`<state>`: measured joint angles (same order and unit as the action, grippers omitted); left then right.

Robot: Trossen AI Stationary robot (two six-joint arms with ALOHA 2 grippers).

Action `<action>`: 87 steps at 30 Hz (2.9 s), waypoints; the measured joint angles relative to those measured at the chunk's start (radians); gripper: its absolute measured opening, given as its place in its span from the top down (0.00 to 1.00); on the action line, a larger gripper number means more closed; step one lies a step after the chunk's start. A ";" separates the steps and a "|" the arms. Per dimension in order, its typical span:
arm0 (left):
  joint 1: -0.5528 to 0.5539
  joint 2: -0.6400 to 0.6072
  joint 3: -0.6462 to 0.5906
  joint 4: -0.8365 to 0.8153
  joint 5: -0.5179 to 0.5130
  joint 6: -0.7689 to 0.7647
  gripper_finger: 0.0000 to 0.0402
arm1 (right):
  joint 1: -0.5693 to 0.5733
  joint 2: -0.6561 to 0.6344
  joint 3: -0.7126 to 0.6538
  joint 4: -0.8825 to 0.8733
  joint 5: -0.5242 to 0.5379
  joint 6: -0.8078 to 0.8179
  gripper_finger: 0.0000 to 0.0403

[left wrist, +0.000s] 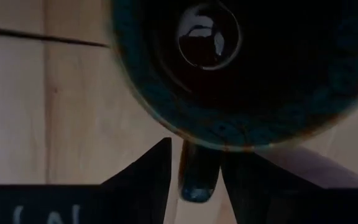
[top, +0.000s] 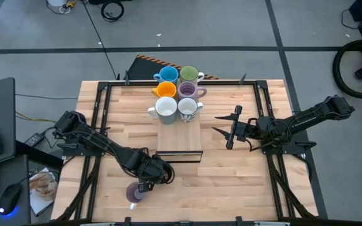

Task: Place coffee mugs
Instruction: Put the dark blue mug on the shelf

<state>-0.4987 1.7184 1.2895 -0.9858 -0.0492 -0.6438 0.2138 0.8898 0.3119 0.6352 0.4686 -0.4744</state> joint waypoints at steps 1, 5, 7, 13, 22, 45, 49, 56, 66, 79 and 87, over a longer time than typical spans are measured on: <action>-0.007 0.000 -0.008 0.006 -0.001 0.010 0.65 | 0.000 0.000 0.000 -0.001 0.000 0.000 0.48; -0.023 0.000 -0.023 0.028 -0.021 0.028 0.65 | 0.000 0.000 0.000 -0.001 0.000 0.000 0.48; -0.022 0.000 -0.023 0.036 -0.039 0.029 0.65 | 0.000 0.000 0.000 -0.001 0.000 0.000 0.48; -0.017 0.000 -0.023 0.068 -0.048 0.028 0.65 | 0.000 0.000 0.000 -0.001 0.000 0.000 0.48; -0.015 0.002 -0.023 0.089 -0.069 0.049 0.82 | 0.000 0.000 0.000 -0.001 0.000 0.000 0.48; -0.008 -0.029 -0.021 0.129 -0.116 0.151 0.84 | 0.000 0.000 0.000 -0.001 0.000 0.000 0.48; 0.002 -0.066 -0.020 0.164 -0.127 0.158 0.84 | 0.000 0.000 0.000 -0.001 0.000 0.000 0.48; 0.018 -0.089 -0.015 0.162 -0.136 0.174 0.84 | 0.000 0.000 0.000 -0.001 0.001 0.000 0.48; 0.037 -0.089 0.142 0.138 -0.106 0.222 0.85 | 0.000 0.000 0.000 -0.001 0.001 0.000 0.48; 0.074 -0.091 0.382 0.025 -0.146 0.308 0.85 | 0.000 0.000 0.000 -0.001 0.001 0.000 0.48; 0.120 -0.091 0.457 -0.088 -0.218 0.407 0.85 | 0.000 0.000 0.000 -0.001 0.001 0.000 0.48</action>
<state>-0.3785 1.6276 1.7466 -1.0741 -0.2671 -0.2365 0.2138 0.8898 0.3119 0.6346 0.4698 -0.4744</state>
